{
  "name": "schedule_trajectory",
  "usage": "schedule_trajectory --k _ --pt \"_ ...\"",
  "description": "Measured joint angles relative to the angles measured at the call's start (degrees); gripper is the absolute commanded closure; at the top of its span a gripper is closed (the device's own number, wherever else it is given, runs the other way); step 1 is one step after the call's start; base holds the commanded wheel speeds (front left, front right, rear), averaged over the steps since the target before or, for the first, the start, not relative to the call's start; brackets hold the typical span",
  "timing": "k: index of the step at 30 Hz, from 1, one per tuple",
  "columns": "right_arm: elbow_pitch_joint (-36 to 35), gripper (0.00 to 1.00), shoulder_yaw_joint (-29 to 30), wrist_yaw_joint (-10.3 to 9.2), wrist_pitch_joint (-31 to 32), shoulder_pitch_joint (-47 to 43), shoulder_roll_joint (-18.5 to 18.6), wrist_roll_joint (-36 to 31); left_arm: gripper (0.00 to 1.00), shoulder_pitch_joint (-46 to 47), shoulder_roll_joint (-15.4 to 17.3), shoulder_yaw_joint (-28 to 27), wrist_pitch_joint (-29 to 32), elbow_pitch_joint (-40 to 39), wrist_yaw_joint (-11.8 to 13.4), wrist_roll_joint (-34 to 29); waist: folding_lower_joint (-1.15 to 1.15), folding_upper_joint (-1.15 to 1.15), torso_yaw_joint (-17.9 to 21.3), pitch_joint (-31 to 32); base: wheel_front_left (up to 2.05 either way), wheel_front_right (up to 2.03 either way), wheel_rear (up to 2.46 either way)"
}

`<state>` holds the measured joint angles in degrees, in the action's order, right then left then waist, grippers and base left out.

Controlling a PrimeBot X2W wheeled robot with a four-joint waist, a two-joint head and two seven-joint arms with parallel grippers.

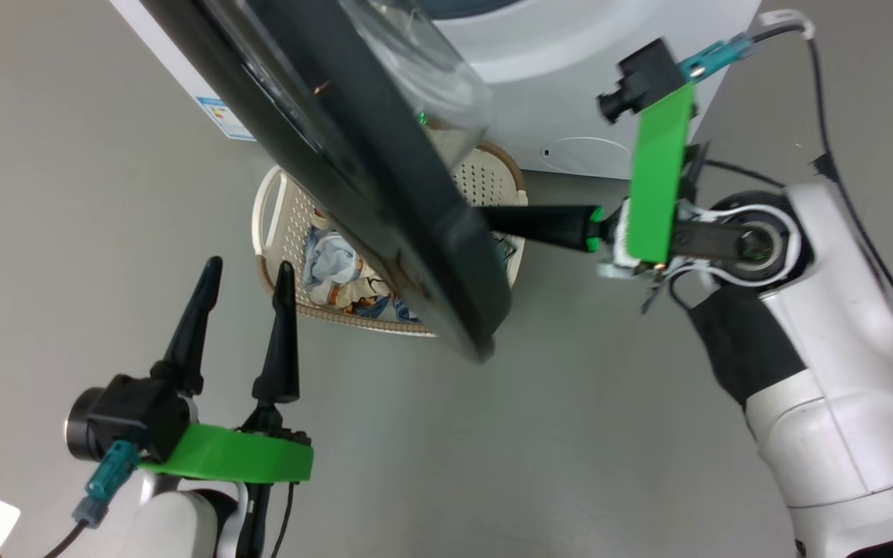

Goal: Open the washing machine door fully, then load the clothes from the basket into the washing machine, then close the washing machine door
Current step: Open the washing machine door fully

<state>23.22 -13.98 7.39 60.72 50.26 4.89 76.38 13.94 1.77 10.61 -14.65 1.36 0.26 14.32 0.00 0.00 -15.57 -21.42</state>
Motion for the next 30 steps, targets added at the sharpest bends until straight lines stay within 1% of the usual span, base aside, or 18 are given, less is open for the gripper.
schedule_trajectory --k 9,19,24,30 --pt "2.40 1.00 -7.16 0.00 -3.47 0.01 0.01 3.34 0.00 -0.01 0.00 0.22 0.00 0.18 0.00 0.01 0.00 0.00 -0.51 0.49 0.00 0.00 0.00" --pt "4.44 1.00 -13.16 0.00 -7.26 0.01 0.09 7.01 0.00 -0.17 0.00 0.18 0.00 0.31 0.00 0.01 0.00 0.00 -0.85 1.21 0.00 0.00 0.00" --pt "5.12 1.00 -14.41 0.00 -9.22 0.01 0.09 9.12 0.00 -0.91 0.00 0.12 0.00 0.57 0.00 0.01 0.00 0.00 -0.63 1.88 0.00 0.00 0.00" --pt "5.37 1.00 -13.48 0.00 -11.24 0.02 -0.22 9.53 0.00 -1.38 0.01 -1.14 0.00 0.71 -0.03 -0.59 0.00 0.00 0.32 3.26 0.00 0.00 0.00"
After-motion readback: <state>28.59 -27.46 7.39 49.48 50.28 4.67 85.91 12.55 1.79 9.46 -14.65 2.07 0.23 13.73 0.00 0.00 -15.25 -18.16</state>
